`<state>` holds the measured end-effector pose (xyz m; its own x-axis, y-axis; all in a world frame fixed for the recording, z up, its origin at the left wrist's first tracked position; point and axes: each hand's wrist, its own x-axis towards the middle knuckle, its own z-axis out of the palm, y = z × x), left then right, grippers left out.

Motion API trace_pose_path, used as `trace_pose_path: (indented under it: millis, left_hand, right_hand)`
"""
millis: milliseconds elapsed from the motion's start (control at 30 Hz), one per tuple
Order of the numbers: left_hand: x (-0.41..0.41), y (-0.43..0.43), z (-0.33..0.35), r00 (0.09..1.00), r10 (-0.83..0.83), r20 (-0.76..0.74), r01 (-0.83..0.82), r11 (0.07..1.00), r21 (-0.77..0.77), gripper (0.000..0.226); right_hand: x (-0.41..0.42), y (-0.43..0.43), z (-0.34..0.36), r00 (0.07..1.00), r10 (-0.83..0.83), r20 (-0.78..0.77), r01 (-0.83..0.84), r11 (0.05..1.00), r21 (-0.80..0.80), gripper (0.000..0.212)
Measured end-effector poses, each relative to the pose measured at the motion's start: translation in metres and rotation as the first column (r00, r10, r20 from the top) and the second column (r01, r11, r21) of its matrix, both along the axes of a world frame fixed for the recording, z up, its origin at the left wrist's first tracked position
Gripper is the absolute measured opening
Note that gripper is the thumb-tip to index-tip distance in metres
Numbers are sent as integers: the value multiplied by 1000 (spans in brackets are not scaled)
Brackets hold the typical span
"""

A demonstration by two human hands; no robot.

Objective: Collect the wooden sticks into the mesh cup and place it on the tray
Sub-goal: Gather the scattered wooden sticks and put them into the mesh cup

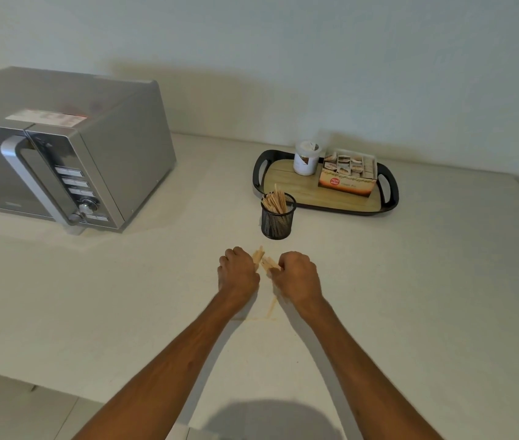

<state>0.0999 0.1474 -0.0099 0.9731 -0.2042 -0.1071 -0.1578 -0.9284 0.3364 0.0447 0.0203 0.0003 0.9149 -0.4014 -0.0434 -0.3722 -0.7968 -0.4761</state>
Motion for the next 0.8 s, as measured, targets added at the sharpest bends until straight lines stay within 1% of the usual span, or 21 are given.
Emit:
trace_pose_path:
  millis: [67,133,200,267,333,400,467,500,567,633,667,700,800]
  left_hand:
    - [2,2,1,1000,-13,-6,13,1000,-11,44]
    - [7,5,4,999,-18,-31,16,998,-59,38]
    - [11,9,8,996,15,-85,-28,986,-164,34]
    - [15,14,12,987,68,-149,-109,953,-283,35]
    - [19,21,14,979,93,-183,-158,911,-381,35]
    - [23,26,13,980,80,-180,-159,863,-479,31]
    - [22,29,17,982,84,-172,-169,804,-570,33]
    - [21,29,20,982,87,-165,-171,776,-608,32]
    - [20,26,28,983,82,-165,-175,701,-692,24]
    - [18,23,37,980,75,-182,-191,591,-784,22]
    - [18,21,41,980,67,-187,-193,540,-819,23]
    - [19,19,45,980,56,-190,-192,502,-843,24]
    - [21,14,55,982,17,-189,-178,425,-887,29]
  right_hand:
    - [1,9,-2,998,55,-23,-57,993,-100,30]
    - [1,12,-2,998,59,-32,-63,989,-134,24]
    - [3,10,-1,1000,24,-18,-25,997,-70,17]
    - [3,3,2,1000,-27,14,26,999,22,14]
    - [4,-6,4,996,-77,55,70,991,111,15]
    - [4,-15,7,990,-116,79,96,971,220,18]
    - [6,-23,10,984,-154,89,110,920,375,14]
    - [7,-27,12,980,-174,94,111,878,465,10]
    - [7,-32,15,973,-204,108,94,778,621,5]
    - [7,-37,17,964,-229,134,54,663,747,7]
    - [7,-39,19,961,-233,150,27,618,786,11]
    - [6,-41,21,959,-229,169,1,595,804,13]
    - [5,-46,28,949,-232,215,-37,594,803,15]
